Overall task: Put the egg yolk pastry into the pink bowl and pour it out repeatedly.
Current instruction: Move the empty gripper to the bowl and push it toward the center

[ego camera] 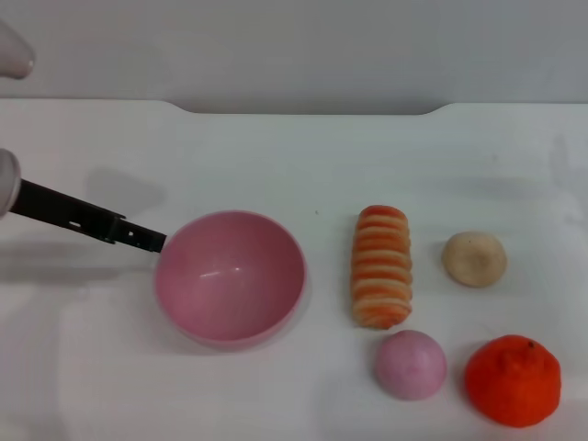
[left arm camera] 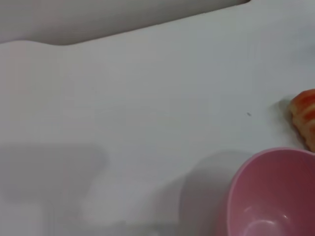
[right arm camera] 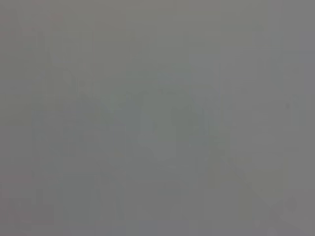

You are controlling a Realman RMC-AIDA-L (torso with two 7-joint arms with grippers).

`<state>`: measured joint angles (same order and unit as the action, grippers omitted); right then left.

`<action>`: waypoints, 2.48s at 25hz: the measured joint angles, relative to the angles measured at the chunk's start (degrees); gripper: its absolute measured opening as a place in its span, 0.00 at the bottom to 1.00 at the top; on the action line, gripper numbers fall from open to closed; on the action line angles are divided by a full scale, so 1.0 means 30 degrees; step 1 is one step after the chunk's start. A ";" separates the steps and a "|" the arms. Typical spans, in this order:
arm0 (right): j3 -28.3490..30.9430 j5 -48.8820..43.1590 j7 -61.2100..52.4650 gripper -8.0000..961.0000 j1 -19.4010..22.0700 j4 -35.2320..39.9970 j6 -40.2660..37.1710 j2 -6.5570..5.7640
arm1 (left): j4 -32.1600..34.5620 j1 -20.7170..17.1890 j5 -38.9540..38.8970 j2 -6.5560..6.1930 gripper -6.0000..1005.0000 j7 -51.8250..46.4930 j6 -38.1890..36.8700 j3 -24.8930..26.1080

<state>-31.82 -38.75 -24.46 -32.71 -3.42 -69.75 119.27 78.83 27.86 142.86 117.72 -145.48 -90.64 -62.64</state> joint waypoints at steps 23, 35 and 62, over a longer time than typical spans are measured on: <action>0.0061 -0.0004 -0.0082 0.57 0.0072 -0.0002 -0.0073 -0.0032 | -0.6069 0.1733 0.0219 0.0088 0.81 0.0116 0.4118 -0.3443; 0.0058 -0.0003 -0.0113 0.57 0.0077 -0.0002 -0.0072 -0.0032 | -0.6129 0.1872 0.0221 0.0087 0.60 -0.0001 0.3811 -0.3406; -0.2698 -1.1842 -1.6976 0.57 -0.1106 0.8268 0.5286 -0.0385 | -0.4790 0.1994 -0.2046 -0.0025 0.01 -0.1079 0.3324 0.0638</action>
<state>-39.91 -74.28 -75.39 -36.03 21.38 -53.89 118.12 64.46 33.84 136.72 117.64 -148.72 -80.67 -60.72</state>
